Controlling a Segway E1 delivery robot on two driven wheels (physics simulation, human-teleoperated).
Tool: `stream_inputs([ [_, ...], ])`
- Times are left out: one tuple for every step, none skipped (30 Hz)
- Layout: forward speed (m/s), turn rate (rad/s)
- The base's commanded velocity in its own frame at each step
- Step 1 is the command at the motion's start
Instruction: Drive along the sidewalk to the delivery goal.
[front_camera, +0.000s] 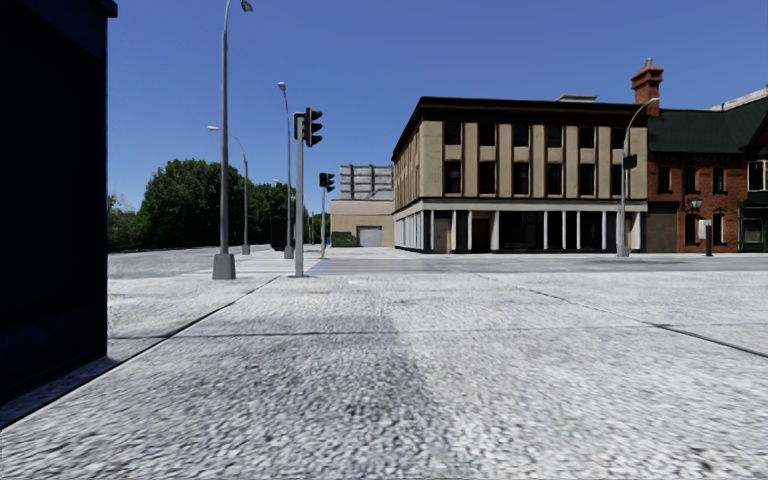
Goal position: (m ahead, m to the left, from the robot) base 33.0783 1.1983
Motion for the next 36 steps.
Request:
stream_inputs([
  [2.0, 0.0],
  [2.0, 0.0],
  [2.0, 0.0],
  [2.0, 0.0],
  [2.0, 0.0],
  [2.0, 0.0],
  [2.0, 0.0],
  [2.0, 0.0],
  [2.0, 0.0],
  [2.0, 0.0],
  [2.0, 0.0],
  [2.0, 0.0],
  [2.0, 0.0],
  [2.0, 0.0],
  [2.0, 0.0],
  [2.0, 0.0],
  [2.0, 0.0],
  [2.0, 0.0],
  [2.0, 0.0],
  [2.0, 0.0],
  [2.0, 0.0],
  [2.0, 0.0],
  [2.0, 0.0],
  [2.0, 0.0],
  [2.0, 0.0],
  [2.0, 0.0],
  [2.0, 0.0],
  [2.0, 0.0],
  [2.0, 0.0],
  [2.0, 0.0],
  [2.0, 0.0],
  [2.0, 0.0],
  [2.0, 0.0],
  [2.0, 0.0],
  [2.0, 0.0],
  [2.0, 0.0],
])
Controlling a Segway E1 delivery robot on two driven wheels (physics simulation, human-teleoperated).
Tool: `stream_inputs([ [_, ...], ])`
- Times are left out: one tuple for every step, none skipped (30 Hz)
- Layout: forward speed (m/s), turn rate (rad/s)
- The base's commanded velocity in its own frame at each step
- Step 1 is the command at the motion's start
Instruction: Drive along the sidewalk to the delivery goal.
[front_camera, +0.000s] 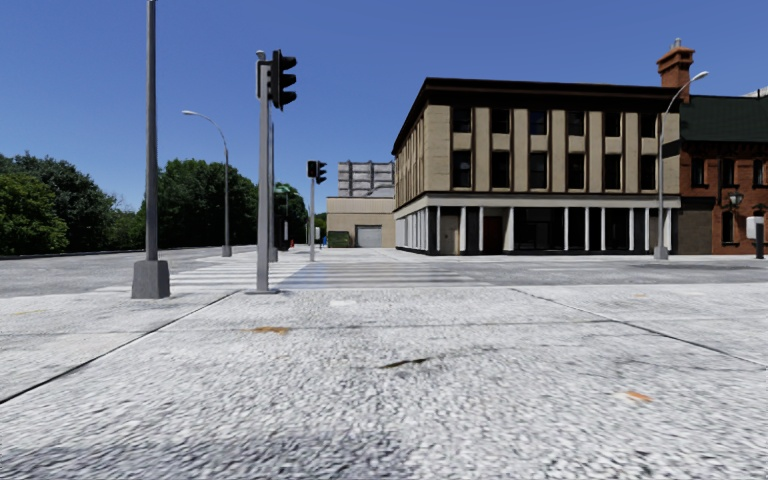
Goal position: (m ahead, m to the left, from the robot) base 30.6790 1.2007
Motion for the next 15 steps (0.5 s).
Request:
stream_inputs([
  [2.0, 0.0],
  [2.0, 0.0],
  [2.0, 0.0],
  [2.0, 0.0],
  [2.0, 0.0],
  [2.0, 0.0],
  [2.0, 0.0],
  [2.0, 0.0],
  [2.0, 0.0],
  [2.0, 0.0],
  [2.0, 0.0],
  [2.0, 0.0],
  [2.0, 0.0],
  [2.0, 0.0],
  [2.0, 0.0],
])
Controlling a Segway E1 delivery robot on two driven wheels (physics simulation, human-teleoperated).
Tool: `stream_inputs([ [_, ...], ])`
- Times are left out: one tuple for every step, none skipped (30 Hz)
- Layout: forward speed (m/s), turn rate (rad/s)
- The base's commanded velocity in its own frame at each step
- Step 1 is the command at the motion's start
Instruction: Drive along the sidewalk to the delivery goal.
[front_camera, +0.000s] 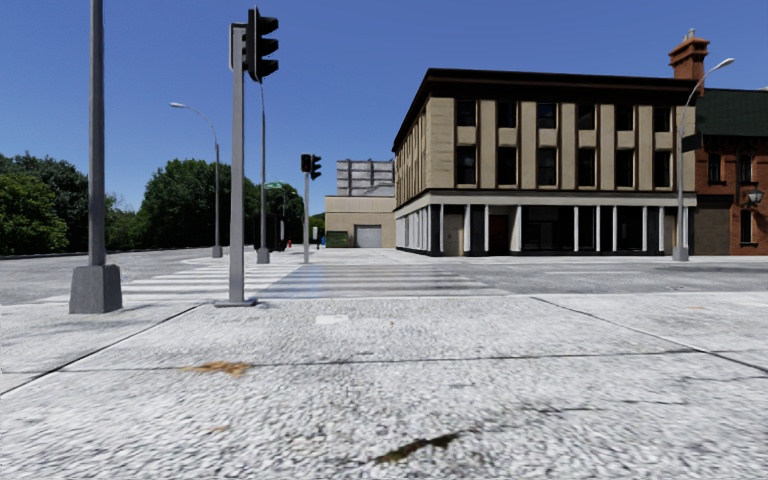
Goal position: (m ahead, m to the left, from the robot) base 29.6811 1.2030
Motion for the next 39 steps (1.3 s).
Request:
stream_inputs([
  [2.0, 0.0],
  [2.0, 0.0],
  [2.0, 0.0],
  [2.0, 0.0],
  [2.0, 0.0],
  [2.0, 0.0],
  [2.0, 0.0],
  [2.0, 0.0],
  [2.0, 0.0],
  [2.0, 0.0],
  [2.0, 0.0],
  [2.0, 0.0],
  [2.0, 0.0],
  [2.0, 0.0],
  [2.0, 0.0],
  [2.0, 0.0],
  [2.0, 0.0],
  [2.0, 0.0],
  [2.0, 0.0],
  [2.0, 0.0],
  [2.0, 0.0],
  [2.0, 0.0],
  [2.0, 0.0],
  [2.0, 0.0],
  [2.0, 0.0],
  [2.0, 0.0],
  [2.0, 0.0],
  [2.0, 0.0],
  [2.0, 0.0],
  [2.0, 0.0],
  [2.0, 0.0],
  [2.0, 0.0],
  [2.0, 0.0],
  [2.0, 0.0],
  [2.0, 0.0],
  [2.0, 0.0],
  [2.0, 0.0],
  [2.0, 0.0],
  [2.0, 0.0],
])
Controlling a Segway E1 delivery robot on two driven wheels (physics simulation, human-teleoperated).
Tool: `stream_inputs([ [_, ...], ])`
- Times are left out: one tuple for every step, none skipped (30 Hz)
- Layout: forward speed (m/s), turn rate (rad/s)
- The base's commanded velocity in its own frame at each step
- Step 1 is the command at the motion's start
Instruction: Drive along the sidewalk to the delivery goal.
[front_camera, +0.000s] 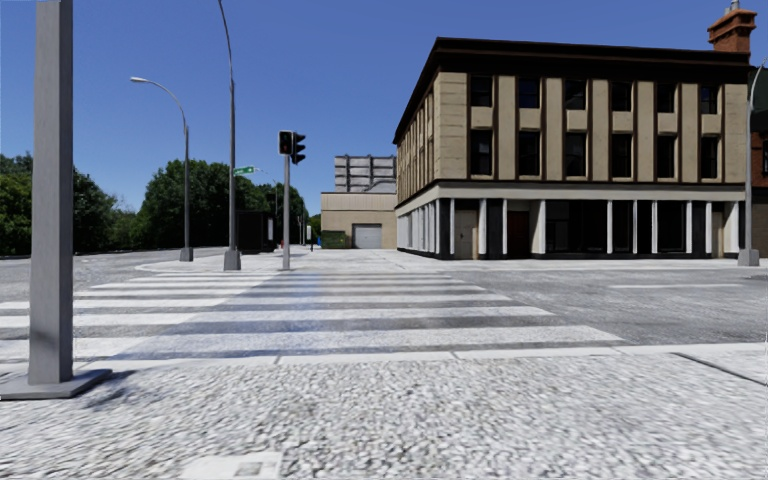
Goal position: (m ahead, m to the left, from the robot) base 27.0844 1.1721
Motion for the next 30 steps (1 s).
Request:
stream_inputs([
  [2.0, 0.0],
  [2.0, 0.0],
  [2.0, 0.01],
  [2.0, 0.1],
  [2.0, 0.15],
  [2.0, 0.16],
  [2.0, 0.16],
  [2.0, 0.16],
  [2.0, 0.17],
  [2.0, 0.17],
  [2.0, 0.18],
  [2.0, 0.19],
  [2.0, 0.19],
  [2.0, 0.19],
  [2.0, 0.19],
  [2.0, 0.19],
  [2.0, 0.19],
  [2.0, 0.19],
  [2.0, 0.19],
  [2.0, 0.19],
  [2.0, 0.19],
  [2.0, 0.19],
  [2.0, 0.19],
  [1.96, 0.19],
  [1.73, 0.19],
  [1.73, 0.19],
  [1.63, 0.19],
  [1.59, 0.19],
  [1.56, 0.19],
  [1.54, 0.19],
])
